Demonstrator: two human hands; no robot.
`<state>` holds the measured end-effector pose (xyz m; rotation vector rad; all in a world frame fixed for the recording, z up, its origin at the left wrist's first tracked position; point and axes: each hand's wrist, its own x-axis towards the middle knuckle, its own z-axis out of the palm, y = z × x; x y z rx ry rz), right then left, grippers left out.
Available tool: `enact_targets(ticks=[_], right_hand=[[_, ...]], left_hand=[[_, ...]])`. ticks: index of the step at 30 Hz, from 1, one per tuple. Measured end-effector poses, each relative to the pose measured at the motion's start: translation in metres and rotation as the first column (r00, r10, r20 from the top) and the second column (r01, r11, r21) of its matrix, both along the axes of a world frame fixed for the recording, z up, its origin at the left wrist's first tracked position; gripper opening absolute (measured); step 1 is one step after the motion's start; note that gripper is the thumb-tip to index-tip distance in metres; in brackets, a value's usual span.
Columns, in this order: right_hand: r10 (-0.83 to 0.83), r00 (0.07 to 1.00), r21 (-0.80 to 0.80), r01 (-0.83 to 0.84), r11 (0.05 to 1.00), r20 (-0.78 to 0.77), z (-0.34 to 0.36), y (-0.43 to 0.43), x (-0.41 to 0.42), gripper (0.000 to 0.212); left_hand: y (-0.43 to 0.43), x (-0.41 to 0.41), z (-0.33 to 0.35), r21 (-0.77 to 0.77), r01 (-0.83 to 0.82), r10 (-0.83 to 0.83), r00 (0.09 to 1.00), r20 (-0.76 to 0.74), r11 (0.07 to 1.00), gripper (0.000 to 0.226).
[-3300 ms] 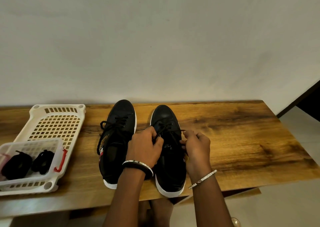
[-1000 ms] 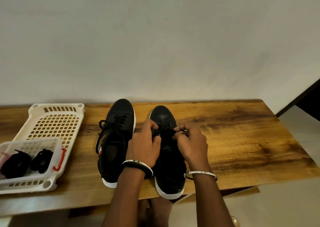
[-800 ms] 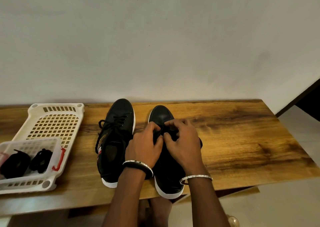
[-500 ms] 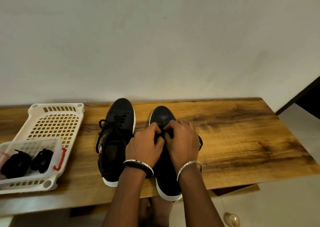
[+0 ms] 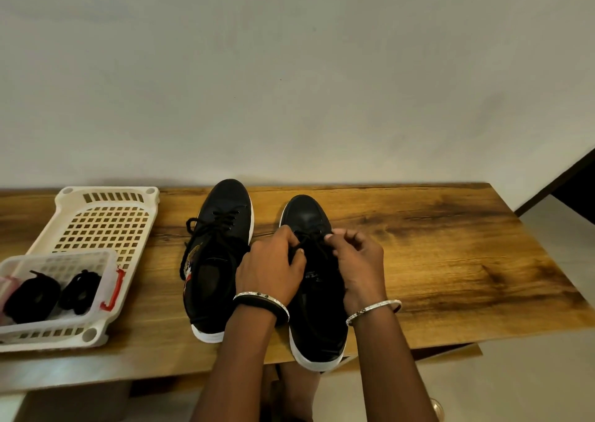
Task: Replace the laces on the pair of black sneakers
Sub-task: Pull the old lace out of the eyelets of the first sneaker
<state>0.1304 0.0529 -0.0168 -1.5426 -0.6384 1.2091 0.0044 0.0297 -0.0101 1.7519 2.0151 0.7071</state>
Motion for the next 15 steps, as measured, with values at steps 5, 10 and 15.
enact_targets(ticks=[5,10,15], right_hand=[[0.203,0.660,0.152,-0.438,0.886,0.723,0.013,-0.004,-0.003,0.025],[0.248,0.309,-0.057,-0.516,0.855,0.918,0.012,-0.004,-0.007,0.014],[0.252,0.255,-0.112,-0.460,0.881,0.934,0.014,-0.005,-0.013,0.006]], left_hand=[[0.000,-0.002,0.000,-0.001,0.010,-0.010,1.000,-0.002,1.000,0.008],[0.001,-0.005,-0.002,0.005,0.015,-0.015,1.000,0.008,1.000,0.007],[0.001,-0.005,-0.003,0.021,0.009,-0.010,1.000,0.014,1.000,0.006]])
